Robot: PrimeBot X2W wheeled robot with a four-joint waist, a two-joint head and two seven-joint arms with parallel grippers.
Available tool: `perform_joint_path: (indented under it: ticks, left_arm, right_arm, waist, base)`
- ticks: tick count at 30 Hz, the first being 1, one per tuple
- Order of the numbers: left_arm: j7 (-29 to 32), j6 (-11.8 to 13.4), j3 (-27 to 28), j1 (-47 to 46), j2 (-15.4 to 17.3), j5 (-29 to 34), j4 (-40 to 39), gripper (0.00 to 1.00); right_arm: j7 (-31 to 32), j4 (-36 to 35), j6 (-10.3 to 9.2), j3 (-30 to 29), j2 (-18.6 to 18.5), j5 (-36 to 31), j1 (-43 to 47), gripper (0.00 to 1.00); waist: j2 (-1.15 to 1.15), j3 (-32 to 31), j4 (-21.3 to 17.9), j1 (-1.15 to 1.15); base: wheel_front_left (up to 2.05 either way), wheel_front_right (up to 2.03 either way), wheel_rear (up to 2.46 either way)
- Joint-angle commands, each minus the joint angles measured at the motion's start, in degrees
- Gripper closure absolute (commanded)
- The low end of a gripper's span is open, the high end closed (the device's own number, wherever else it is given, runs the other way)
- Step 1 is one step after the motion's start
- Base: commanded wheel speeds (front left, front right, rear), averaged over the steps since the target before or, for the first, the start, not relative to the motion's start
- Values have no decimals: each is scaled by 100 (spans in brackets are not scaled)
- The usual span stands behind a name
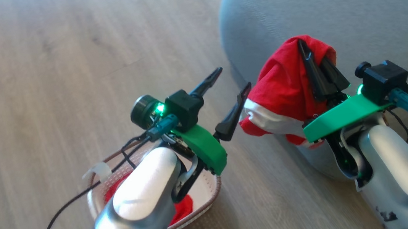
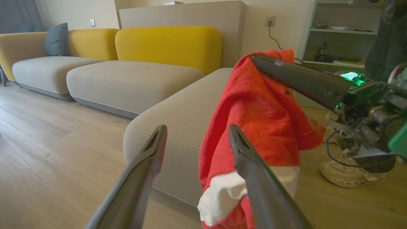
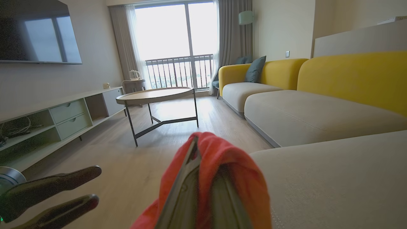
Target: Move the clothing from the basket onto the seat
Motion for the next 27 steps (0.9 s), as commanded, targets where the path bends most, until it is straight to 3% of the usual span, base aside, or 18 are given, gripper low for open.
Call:
perform_joint_path:
  ticks: [1,10,19,27]
  left_arm:
    - [-28,-35,153,-129,52,-3,-213,0]
    - [-28,-36,-13,-64,51,-88,-404,0]
    - [-28,-36,-433,-332,51,-103,-317,0]
    - [-28,-36,-663,-516,99,62,-304,0]
  right_arm:
    - [-27,-246,41,17,46,-27,12,100]
    - [-27,-449,41,-217,-17,-57,159,100]
    - [-27,-727,41,-667,-91,-216,294,100]
    - [-27,-290,41,-1127,-514,-503,-608,100]
  waist:
    - [0,-78,-339,0]
    - [0,-63,-936,0]
    - [0,304,-1066,0]
    - [0,978,-1002,0]
  base:
    - [0,0,0]
    - [0,0,0]
    - [0,0,0]
    - [0,0,0]
